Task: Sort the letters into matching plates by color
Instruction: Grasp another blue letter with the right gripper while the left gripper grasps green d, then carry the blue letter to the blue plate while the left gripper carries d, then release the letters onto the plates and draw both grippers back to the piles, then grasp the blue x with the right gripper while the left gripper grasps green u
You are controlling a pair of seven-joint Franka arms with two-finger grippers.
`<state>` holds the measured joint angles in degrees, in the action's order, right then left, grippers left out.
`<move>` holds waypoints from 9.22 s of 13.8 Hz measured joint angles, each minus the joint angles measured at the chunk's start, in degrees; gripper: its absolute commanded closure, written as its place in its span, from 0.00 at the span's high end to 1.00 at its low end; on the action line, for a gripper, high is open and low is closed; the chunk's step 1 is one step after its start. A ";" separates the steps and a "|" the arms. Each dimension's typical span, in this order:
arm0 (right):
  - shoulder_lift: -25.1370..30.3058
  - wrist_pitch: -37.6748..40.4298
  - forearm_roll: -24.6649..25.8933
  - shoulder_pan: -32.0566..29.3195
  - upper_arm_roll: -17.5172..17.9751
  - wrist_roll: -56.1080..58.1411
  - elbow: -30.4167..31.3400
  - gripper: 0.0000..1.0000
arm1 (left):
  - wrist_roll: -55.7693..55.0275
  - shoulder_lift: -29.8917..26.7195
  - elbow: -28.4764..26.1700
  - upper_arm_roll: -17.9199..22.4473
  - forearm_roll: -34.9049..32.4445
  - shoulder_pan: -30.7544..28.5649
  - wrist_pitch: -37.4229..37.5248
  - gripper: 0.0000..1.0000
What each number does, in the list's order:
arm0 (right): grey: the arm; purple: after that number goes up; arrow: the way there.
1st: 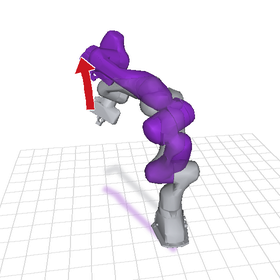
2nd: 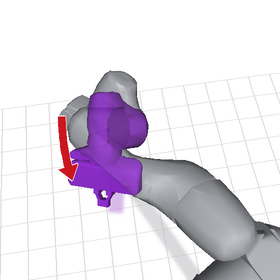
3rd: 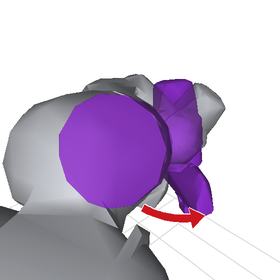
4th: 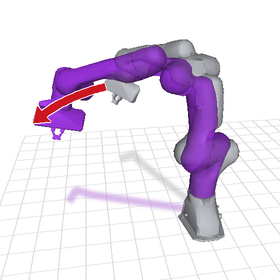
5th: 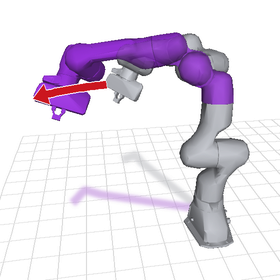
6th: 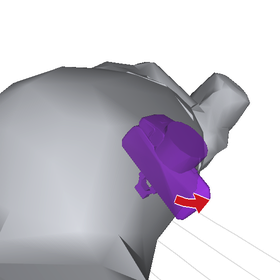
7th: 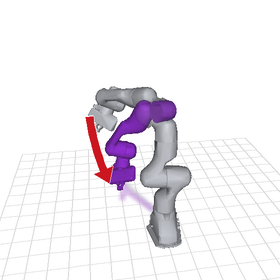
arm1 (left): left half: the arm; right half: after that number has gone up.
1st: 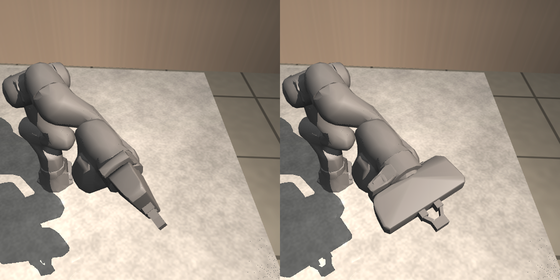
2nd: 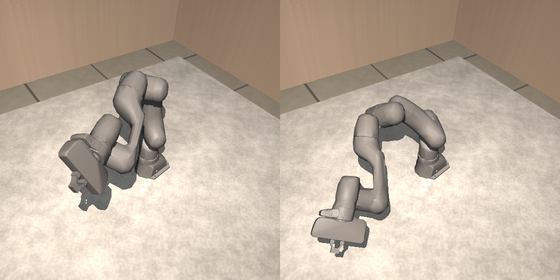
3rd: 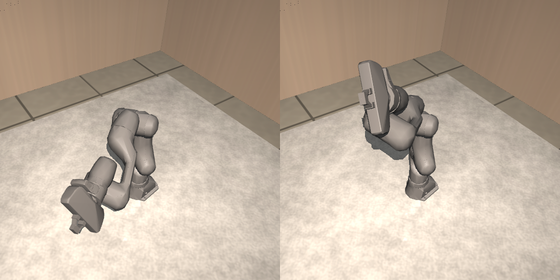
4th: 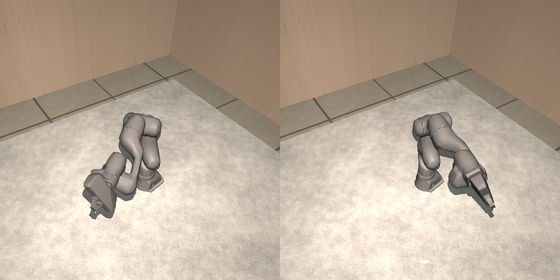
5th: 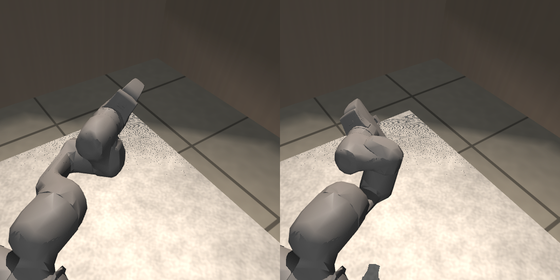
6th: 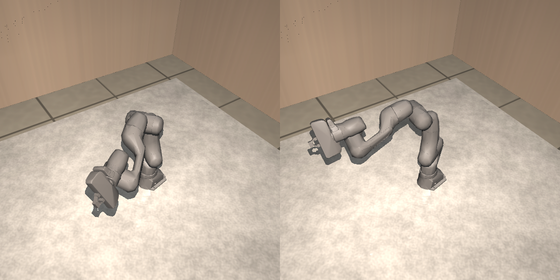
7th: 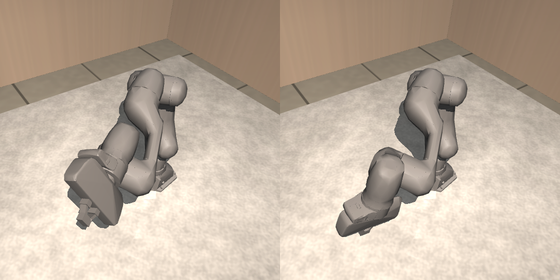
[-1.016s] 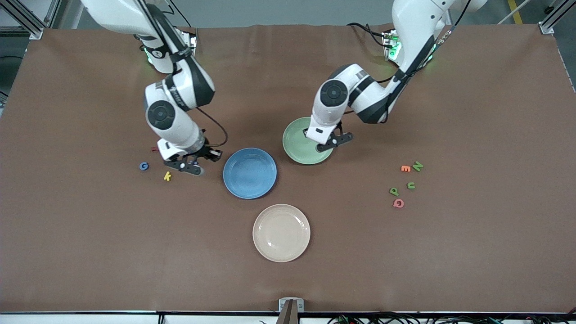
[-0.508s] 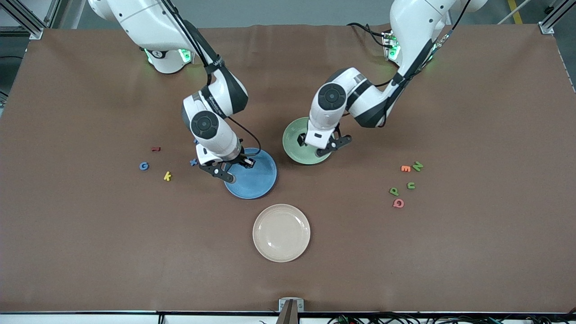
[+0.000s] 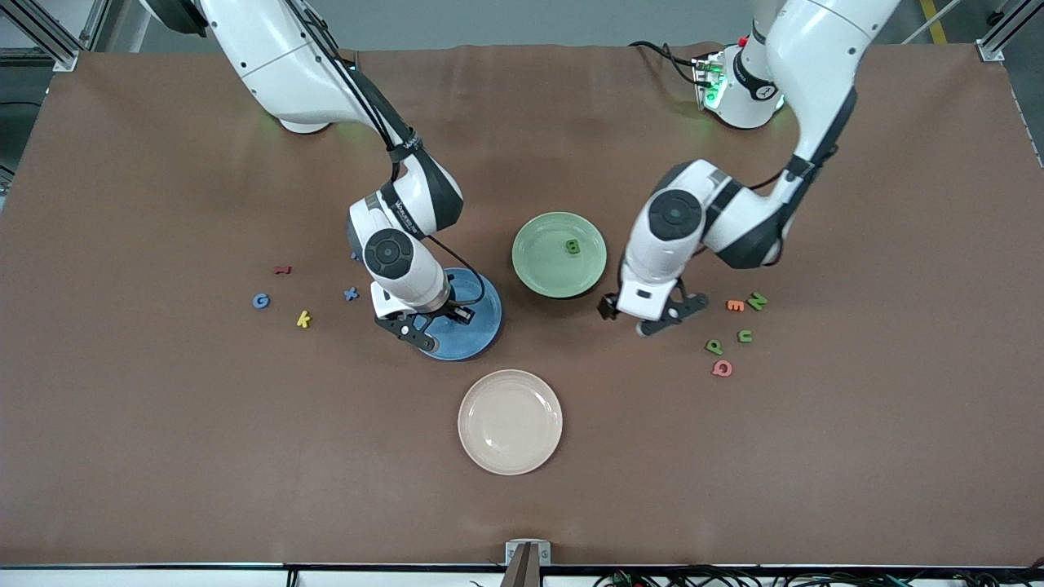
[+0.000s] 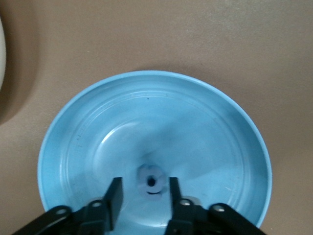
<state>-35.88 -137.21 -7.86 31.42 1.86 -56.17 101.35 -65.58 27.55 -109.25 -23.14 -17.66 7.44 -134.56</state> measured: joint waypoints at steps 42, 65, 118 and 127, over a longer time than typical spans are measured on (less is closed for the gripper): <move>14.23 -14.21 8.77 -35.83 -2.11 58.59 32.69 0.71 | -15.87 10.85 5.30 3.83 -0.90 -10.50 -0.07 0.24; 17.32 0.29 8.75 -35.67 13.35 30.63 23.67 0.01 | -42.99 7.52 7.21 -2.94 -0.90 5.39 2.22 0.00; 14.65 -2.29 16.00 -36.66 21.48 25.77 25.38 0.97 | 27.50 8.34 1.57 -3.39 -12.31 -23.00 2.28 0.61; 14.26 -5.88 16.91 -37.74 20.19 19.90 27.22 0.81 | 27.46 7.07 -2.51 -5.01 -12.31 -24.29 0.59 0.57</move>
<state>-21.62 -143.08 9.05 -6.32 22.05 -36.27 128.57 -38.11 34.62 -111.76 -28.14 -29.97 -16.85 -133.97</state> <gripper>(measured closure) 0.079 0.427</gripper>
